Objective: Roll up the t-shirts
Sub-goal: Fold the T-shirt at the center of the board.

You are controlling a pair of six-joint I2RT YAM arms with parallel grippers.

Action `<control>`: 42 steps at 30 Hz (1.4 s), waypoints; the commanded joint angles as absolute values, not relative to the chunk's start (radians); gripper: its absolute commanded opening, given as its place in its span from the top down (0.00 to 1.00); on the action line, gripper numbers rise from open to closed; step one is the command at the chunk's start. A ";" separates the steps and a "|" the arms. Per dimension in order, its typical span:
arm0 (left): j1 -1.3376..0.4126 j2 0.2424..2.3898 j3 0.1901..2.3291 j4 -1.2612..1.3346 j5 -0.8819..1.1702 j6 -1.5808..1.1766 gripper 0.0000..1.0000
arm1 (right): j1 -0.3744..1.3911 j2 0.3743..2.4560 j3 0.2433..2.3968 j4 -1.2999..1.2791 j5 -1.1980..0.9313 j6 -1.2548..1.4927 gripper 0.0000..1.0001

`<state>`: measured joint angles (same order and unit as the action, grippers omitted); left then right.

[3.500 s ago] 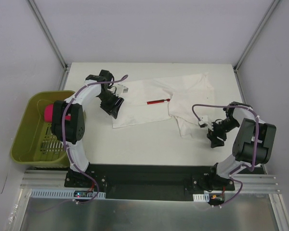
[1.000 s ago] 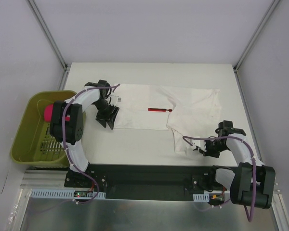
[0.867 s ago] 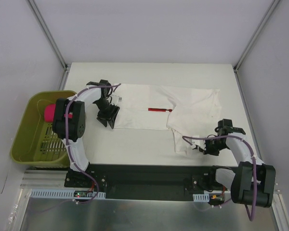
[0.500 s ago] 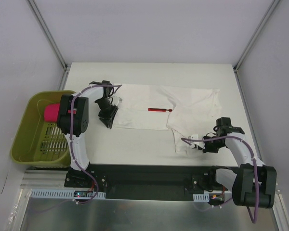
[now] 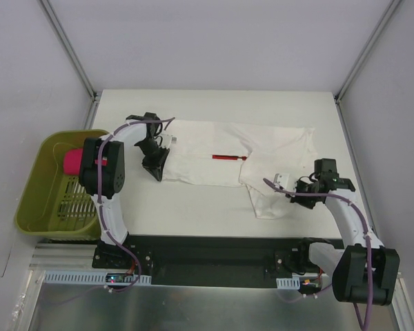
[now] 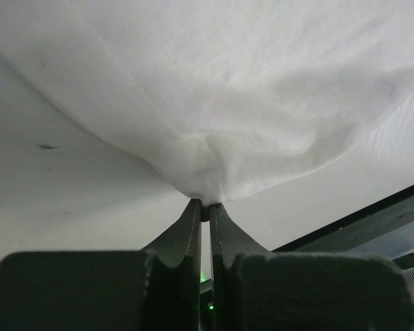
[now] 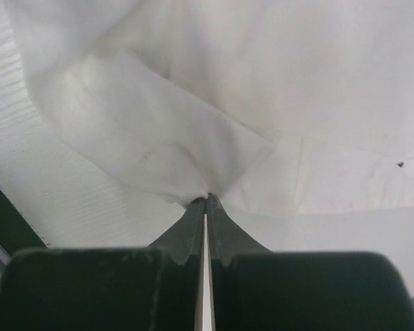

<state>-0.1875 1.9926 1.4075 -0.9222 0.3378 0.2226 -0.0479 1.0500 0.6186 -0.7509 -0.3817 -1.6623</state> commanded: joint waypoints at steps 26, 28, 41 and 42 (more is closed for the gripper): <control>-0.127 2.065 1.831 -1.020 0.302 0.267 1.00 | -0.160 1.413 1.198 -0.529 -0.290 -0.968 0.99; -0.124 2.100 1.880 -1.029 0.295 0.270 1.00 | -0.158 1.462 1.226 -0.506 -0.267 -0.950 0.99; -0.110 2.266 2.149 -1.091 0.276 0.284 1.00 | -0.146 1.650 1.448 -0.474 -0.222 -0.940 0.99; -0.109 2.278 2.169 -1.092 0.275 0.282 1.00 | -0.144 1.660 1.465 -0.476 -0.221 -0.942 0.99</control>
<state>-0.1287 2.2471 2.0827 -1.0378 0.3050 0.2600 -0.1516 1.6318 1.3842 -0.5034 -0.2428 -0.9676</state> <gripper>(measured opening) 0.019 0.011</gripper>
